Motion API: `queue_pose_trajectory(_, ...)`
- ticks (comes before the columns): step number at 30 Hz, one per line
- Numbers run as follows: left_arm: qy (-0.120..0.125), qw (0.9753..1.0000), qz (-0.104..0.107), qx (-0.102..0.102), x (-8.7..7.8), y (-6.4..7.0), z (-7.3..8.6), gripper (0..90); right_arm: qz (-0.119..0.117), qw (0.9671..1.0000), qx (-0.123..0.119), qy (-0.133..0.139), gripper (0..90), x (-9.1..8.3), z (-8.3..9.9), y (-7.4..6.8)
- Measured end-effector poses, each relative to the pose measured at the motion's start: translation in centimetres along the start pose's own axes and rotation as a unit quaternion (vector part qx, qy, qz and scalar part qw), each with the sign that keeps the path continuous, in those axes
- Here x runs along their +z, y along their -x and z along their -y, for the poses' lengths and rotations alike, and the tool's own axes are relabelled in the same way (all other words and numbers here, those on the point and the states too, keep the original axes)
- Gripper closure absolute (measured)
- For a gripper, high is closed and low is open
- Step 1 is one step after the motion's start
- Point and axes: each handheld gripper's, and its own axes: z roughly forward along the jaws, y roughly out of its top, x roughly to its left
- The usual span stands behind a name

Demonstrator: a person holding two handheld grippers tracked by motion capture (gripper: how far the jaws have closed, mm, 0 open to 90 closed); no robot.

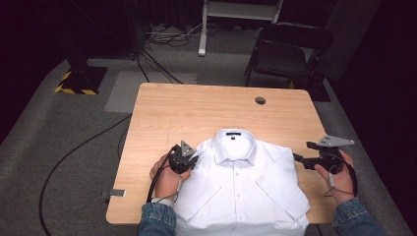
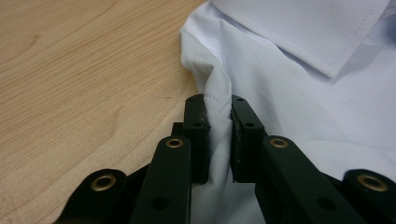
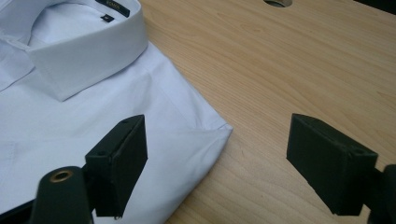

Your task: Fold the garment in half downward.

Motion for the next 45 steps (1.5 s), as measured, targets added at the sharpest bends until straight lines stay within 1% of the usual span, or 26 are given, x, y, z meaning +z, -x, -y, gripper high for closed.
queue_pose_trajectory(2,0.000,1.0000,-0.002,-0.006,0.0,-0.1,0.0,79.5,0.000,1.0000,0.001,0.000,20.2,0.2,-0.2,-0.1)
queue_pose_trajectory(6,0.000,0.9999,-0.007,-0.008,0.0,-0.1,0.0,79.4,-0.004,1.0000,0.008,0.002,20.5,1.0,-0.4,-0.1)
queue_pose_trajectory(9,0.000,0.9997,-0.025,-0.003,0.0,0.1,0.0,78.6,-0.003,1.0000,0.005,0.000,20.5,1.6,-0.6,-0.3)
queue_pose_trajectory(12,0.001,0.9996,-0.029,-0.002,0.0,0.2,0.0,78.6,-0.003,1.0000,0.006,-0.005,20.5,2.4,-0.6,-0.4)
queue_pose_trajectory(15,0.000,0.9996,-0.029,-0.005,0.0,0.1,0.0,78.4,-0.003,0.9999,0.007,-0.010,20.8,3.0,-0.6,-0.4)
queue_pose_trajectory(18,0.001,0.9995,-0.028,-0.013,0.0,0.0,0.0,78.4,-0.007,0.9998,0.008,-0.014,21.1,3.7,-0.5,-0.3)
queue_pose_trajectory(23,0.001,0.9994,-0.030,-0.018,0.0,-0.1,0.0,78.4,-0.013,0.9995,0.017,-0.021,21.1,4.8,-0.2,-0.2)
queue_pose_trajectory(28,0.001,0.9994,-0.030,-0.018,0.0,0.0,0.0,78.5,-0.017,0.9991,0.017,-0.034,21.1,5.9,0.1,-0.4)
queue_pose_trajectory(31,0.001,0.9994,-0.029,-0.020,0.0,-0.1,0.0,78.4,-0.023,0.9987,0.022,-0.040,21.1,6.4,0.2,-0.4)
queue_pose_trajectory(36,0.001,0.9994,-0.029,-0.020,0.0,-0.1,0.0,78.5,-0.018,0.9980,0.027,-0.054,20.8,7.1,0.5,-0.2)
queue_pose_trajectory(38,0.001,0.9994,-0.029,-0.020,0.0,-0.1,0.0,78.4,-0.016,0.9973,0.031,-0.065,20.2,7.4,0.7,-0.1)
queue_pose_trajectory(40,0.001,0.9994,-0.029,-0.020,0.0,-0.1,0.0,78.5,-0.016,0.9972,0.035,-0.064,18.7,7.6,0.8,-0.1)
queue_pose_trajectory(45,0.002,0.9994,-0.027,-0.022,0.0,-0.1,0.0,78.4,-0.017,0.9973,0.032,-0.064,18.4,7.7,0.8,0.0)
